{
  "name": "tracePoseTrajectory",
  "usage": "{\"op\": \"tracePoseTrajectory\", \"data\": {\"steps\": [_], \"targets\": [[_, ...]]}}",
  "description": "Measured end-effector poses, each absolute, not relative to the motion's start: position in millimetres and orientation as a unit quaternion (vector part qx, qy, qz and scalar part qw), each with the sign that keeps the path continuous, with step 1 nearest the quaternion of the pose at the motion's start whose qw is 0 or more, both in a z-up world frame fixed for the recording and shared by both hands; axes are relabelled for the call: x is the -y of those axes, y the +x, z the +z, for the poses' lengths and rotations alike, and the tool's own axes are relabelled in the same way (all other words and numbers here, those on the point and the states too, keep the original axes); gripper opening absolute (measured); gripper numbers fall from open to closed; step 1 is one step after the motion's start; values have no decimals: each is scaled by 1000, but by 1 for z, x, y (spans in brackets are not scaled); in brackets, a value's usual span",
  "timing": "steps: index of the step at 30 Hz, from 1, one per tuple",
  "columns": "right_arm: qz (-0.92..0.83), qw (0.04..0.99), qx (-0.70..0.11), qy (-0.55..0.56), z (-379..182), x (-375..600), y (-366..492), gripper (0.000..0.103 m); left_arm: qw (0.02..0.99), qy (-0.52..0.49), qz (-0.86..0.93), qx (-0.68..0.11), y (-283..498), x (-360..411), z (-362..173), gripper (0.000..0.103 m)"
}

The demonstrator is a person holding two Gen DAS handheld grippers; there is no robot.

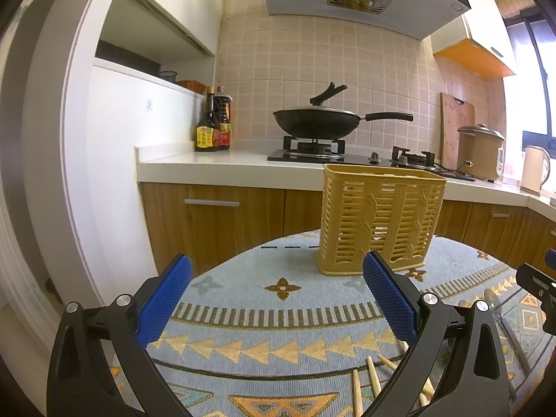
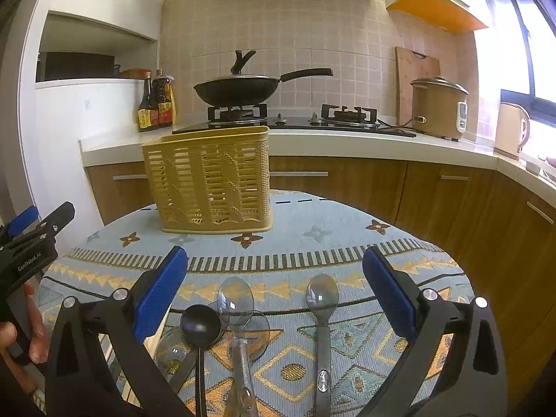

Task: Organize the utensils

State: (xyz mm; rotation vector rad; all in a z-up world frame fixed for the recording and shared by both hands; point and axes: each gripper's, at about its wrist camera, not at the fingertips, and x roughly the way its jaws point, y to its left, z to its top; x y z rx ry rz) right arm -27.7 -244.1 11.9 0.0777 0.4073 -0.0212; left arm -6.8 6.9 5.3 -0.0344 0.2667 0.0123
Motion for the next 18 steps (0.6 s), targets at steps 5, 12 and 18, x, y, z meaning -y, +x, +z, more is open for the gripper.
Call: {"op": "tracePoseTrajectory", "data": {"steps": [5, 12, 18], "targets": [[-13, 979, -201, 37, 12, 243, -29, 96, 991, -18, 4, -132, -6, -7, 6, 95], [-12, 978, -203, 33, 13, 243, -29, 96, 991, -22, 3, -129, -4, -7, 4, 96], [-18, 979, -202, 32, 13, 243, -29, 96, 991, -23, 1, -130, -4, -8, 3, 96]]}}
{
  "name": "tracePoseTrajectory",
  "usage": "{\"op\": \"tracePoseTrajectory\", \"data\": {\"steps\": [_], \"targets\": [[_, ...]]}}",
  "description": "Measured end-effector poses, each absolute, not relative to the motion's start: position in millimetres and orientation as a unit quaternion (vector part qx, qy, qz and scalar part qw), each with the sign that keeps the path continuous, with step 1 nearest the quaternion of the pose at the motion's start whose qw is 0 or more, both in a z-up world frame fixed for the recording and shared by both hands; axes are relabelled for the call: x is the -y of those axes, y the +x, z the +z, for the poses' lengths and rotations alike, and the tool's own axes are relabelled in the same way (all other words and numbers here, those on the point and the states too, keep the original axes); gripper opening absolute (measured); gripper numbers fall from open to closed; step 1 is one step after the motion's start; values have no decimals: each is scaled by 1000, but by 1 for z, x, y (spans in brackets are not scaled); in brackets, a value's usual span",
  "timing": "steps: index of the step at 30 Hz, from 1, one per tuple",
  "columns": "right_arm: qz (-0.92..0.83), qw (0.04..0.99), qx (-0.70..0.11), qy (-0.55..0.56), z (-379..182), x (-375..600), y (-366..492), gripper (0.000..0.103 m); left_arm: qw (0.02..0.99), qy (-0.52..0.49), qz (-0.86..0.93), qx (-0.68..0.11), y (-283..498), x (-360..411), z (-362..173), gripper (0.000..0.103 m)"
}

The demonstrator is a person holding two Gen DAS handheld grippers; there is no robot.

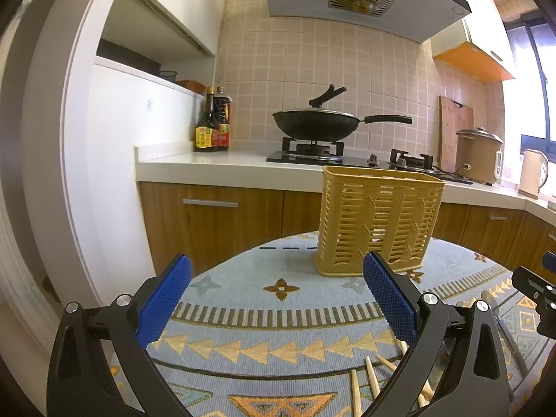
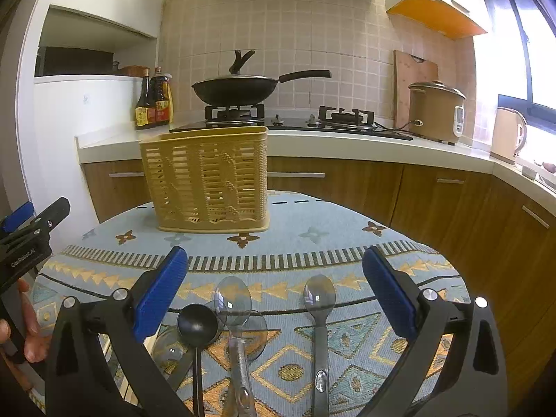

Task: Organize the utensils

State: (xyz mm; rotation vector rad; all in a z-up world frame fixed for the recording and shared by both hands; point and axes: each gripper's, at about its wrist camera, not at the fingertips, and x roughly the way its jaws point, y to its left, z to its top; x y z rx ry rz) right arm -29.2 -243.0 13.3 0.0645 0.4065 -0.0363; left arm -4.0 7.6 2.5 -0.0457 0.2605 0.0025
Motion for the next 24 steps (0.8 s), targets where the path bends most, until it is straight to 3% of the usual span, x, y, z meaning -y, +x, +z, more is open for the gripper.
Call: {"op": "tracePoseTrajectory", "data": {"steps": [24], "targets": [[-20, 978, -204, 34, 11, 243, -27, 96, 991, -20, -1, -131, -4, -3, 1, 95]]}}
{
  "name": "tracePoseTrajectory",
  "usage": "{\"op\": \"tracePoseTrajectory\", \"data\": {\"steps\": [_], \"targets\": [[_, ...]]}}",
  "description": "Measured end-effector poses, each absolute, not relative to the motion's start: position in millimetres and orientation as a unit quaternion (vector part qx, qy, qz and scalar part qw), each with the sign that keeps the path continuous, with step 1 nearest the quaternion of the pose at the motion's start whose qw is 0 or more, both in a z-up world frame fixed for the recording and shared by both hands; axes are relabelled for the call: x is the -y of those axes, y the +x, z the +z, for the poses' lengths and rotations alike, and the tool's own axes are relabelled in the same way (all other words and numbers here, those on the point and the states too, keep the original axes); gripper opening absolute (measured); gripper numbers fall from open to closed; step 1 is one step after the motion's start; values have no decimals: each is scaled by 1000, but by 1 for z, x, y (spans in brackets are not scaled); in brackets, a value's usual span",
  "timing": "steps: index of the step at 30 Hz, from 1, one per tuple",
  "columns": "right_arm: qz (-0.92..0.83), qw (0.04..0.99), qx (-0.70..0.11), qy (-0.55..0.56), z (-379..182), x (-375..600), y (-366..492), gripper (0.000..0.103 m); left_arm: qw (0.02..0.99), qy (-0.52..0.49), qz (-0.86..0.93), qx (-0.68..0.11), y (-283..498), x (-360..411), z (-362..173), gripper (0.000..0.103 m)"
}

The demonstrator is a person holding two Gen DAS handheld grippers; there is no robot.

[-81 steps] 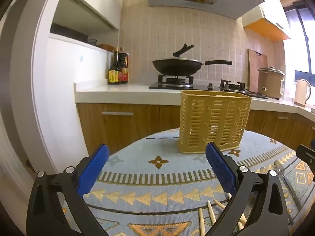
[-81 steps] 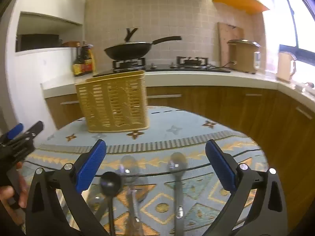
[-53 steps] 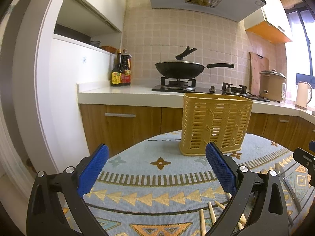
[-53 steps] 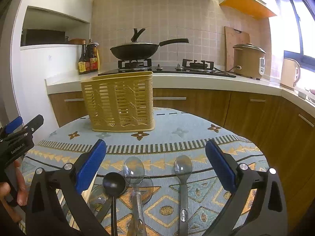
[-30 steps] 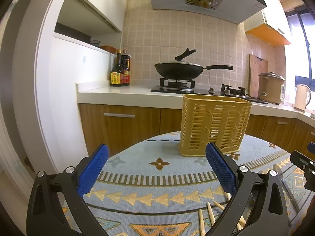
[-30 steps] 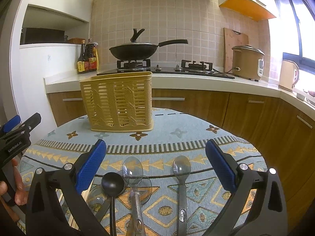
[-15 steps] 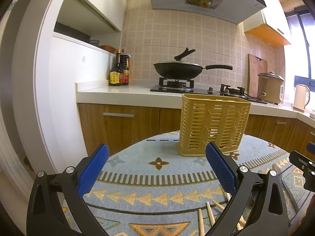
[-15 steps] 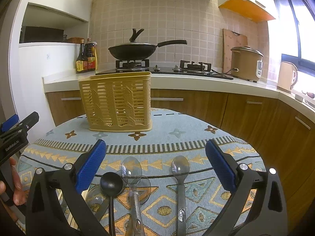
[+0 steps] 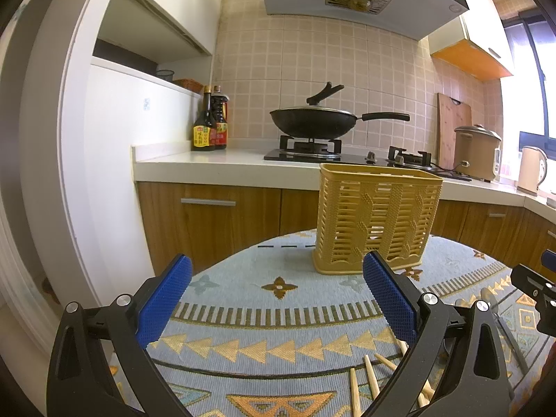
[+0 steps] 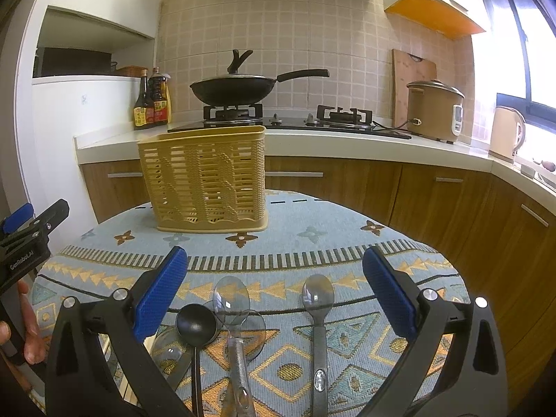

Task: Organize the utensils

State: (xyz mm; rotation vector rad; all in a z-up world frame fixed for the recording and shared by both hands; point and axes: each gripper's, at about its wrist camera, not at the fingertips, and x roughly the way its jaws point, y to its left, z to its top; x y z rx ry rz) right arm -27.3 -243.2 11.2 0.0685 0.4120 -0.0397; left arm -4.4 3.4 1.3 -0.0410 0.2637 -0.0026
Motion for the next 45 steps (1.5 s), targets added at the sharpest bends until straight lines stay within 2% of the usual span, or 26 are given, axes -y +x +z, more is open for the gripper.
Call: {"op": "tracePoseTrajectory", "data": {"steps": [9, 13, 17, 20, 22, 24, 27, 31, 32, 34, 40, 44, 45], "targets": [[-17, 978, -205, 33, 11, 243, -27, 96, 989, -31, -16, -143, 0, -7, 0, 95], [-16, 978, -205, 37, 11, 244, -27, 96, 978, -51, -49, -195, 10, -21, 3, 95], [-30, 977, -209, 43, 12, 247, -26, 96, 951, -58, -104, -285, 24, -33, 11, 95], [-58, 972, -225, 45, 19, 254, -23, 96, 908, -18, -145, -393, 39, -24, 3, 84], [-83, 969, -231, 40, 31, 261, -21, 96, 866, -6, -180, -466, 45, -16, -12, 72], [-73, 965, -245, 55, 41, 272, -17, 96, 831, -22, -211, -515, 47, -14, -25, 67], [-69, 954, -286, 63, 47, 288, -8, 96, 785, -49, -244, -567, 48, -9, -43, 48], [-55, 923, -381, 22, 38, 296, 11, 95, 769, -9, -240, -593, 48, 10, -60, 46], [-49, 914, -403, 22, 35, 298, 14, 93, 772, 5, -237, -589, 46, 15, -60, 46], [-33, 892, -450, 26, 25, 306, 23, 83, 774, 43, -226, -589, 43, 26, -61, 43], [-5, 851, -523, 53, 6, 322, 37, 58, 774, 133, -200, -586, 35, 52, -66, 41], [13, 820, -567, 76, -14, 328, 47, 53, 775, 153, -200, -580, 29, 62, -68, 36], [17, 817, -571, 76, -18, 328, 47, 52, 776, 156, -200, -578, 27, 63, -68, 26]]}}
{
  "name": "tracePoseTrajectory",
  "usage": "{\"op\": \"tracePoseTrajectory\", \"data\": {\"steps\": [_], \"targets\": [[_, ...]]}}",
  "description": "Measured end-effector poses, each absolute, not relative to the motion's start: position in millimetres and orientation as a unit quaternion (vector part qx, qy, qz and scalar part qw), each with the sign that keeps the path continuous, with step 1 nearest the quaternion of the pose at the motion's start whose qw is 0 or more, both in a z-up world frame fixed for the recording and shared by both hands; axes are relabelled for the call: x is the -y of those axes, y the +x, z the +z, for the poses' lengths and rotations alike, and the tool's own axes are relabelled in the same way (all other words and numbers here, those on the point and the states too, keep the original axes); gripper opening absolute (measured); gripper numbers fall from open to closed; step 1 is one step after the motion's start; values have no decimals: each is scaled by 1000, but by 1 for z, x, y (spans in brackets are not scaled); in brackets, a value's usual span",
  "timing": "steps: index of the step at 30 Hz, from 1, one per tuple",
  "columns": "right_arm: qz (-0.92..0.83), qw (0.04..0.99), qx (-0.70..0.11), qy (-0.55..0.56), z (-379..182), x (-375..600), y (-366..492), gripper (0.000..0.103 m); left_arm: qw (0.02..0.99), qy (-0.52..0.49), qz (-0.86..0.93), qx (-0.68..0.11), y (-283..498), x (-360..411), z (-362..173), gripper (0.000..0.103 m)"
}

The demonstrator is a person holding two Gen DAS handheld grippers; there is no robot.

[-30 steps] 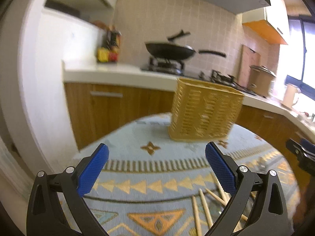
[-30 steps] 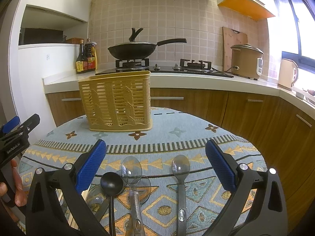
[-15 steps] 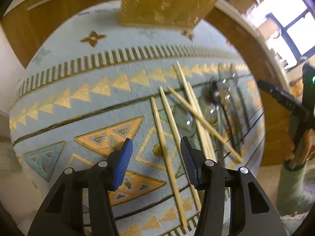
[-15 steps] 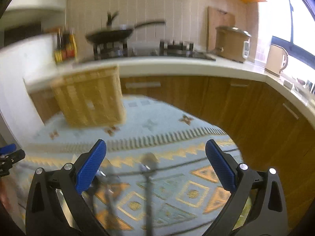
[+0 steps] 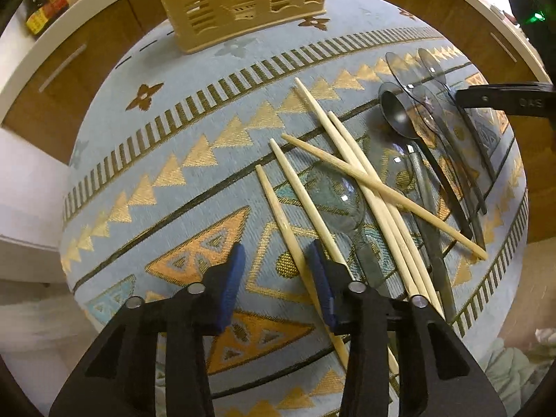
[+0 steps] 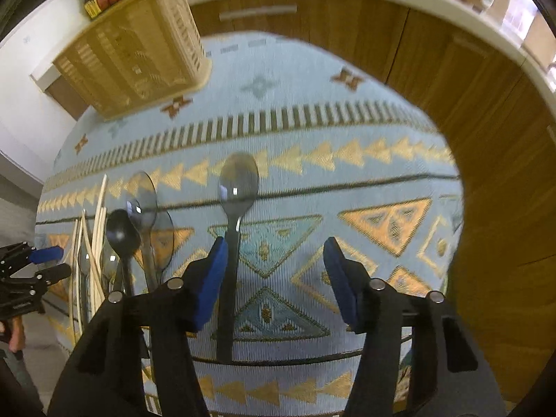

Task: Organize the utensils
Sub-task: 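Grasp a chopstick with the left tool while the right tool grasps a clear spoon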

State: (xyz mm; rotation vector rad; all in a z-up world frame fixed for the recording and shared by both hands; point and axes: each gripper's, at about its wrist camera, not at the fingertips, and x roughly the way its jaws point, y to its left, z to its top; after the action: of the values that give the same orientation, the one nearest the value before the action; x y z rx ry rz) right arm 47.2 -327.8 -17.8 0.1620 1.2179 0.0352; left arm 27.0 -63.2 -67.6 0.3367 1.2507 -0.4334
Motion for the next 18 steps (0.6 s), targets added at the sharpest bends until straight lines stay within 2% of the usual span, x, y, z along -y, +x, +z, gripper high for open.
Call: {"op": "tracePoseTrajectory", "data": {"steps": [1, 4, 8, 15, 17, 18], "targets": [[24, 812, -579, 76, -21, 326, 51, 51, 778, 164, -193, -574, 26, 64, -67, 15], [51, 797, -596, 84, -26, 318, 61, 50, 781, 167, -189, -571, 30, 64, -64, 6], [53, 787, -611, 64, -35, 305, 76, 46, 781, 148, -201, -573, 33, 51, -63, 6], [38, 771, -636, 19, -50, 285, 100, 46, 777, 116, -206, -583, 47, 27, -54, 6], [34, 766, -642, -10, -52, 276, 108, 42, 769, 103, -209, -595, 52, 22, -56, 7], [38, 763, -645, -14, -53, 273, 112, 35, 762, 103, -212, -603, 54, 23, -59, 10]]}}
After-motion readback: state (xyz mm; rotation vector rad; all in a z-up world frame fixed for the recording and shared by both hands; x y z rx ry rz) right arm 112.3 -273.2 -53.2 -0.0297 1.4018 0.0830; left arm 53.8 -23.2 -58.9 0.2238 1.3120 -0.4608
